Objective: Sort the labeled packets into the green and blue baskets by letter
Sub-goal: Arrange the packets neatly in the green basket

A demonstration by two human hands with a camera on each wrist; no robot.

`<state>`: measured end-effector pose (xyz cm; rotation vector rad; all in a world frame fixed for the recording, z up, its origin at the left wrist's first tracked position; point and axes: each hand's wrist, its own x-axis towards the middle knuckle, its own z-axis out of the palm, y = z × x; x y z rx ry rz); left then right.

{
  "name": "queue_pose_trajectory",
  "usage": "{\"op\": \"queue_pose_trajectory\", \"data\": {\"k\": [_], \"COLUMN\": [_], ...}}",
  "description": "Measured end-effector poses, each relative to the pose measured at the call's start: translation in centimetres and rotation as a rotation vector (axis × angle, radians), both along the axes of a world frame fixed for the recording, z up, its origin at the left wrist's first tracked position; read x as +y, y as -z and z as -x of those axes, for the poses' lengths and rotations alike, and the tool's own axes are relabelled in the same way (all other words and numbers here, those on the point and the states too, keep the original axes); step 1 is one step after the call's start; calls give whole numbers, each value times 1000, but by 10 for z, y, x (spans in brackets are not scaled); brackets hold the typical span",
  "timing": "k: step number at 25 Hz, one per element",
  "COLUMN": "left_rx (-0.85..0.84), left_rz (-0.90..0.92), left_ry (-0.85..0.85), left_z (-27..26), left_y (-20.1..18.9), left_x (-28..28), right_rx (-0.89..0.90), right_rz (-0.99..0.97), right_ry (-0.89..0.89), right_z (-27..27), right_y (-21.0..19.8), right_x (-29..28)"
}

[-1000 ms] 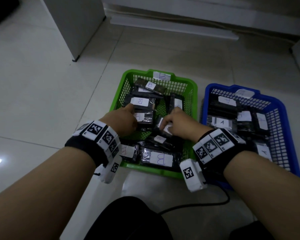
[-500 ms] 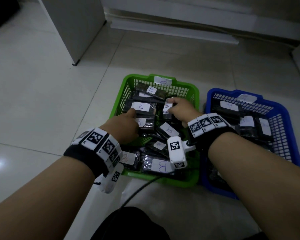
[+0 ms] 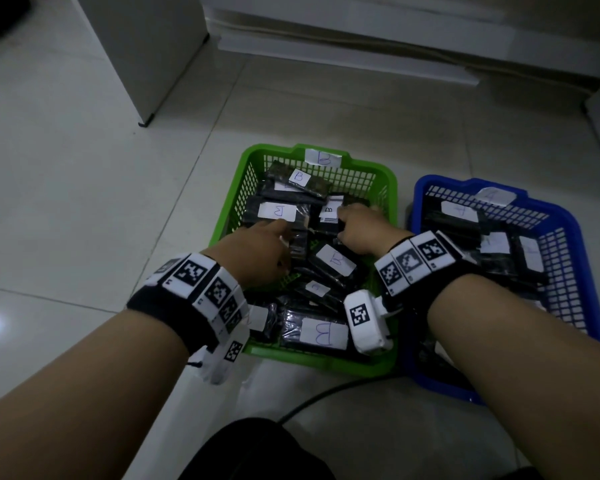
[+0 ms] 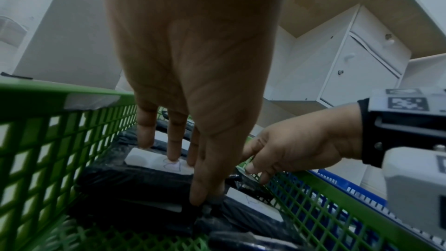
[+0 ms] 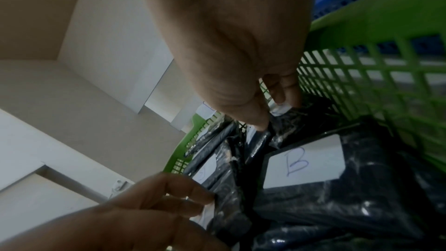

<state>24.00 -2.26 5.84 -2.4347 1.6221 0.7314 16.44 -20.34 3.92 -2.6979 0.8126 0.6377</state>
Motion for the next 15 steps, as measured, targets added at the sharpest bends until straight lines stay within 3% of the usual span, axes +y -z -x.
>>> {"op": "queue_pose_trajectory", "data": {"k": [6,11,15], "left_rx": [33,13,-29], "left_rz": [-79,-90,-137], "left_ry": [-13,-1,25], "left_z": [-2,-4,-3], "left_y": [-4,-5,-7], "left_x": [0,1,6], "right_rx": [74,-251,21], "right_rz": [-44,-115,-25], "right_ry": [-102,31,-108], "right_z": [13,19,33], "right_y": [-9,-18,-6], "right_x": [3,11,28]}}
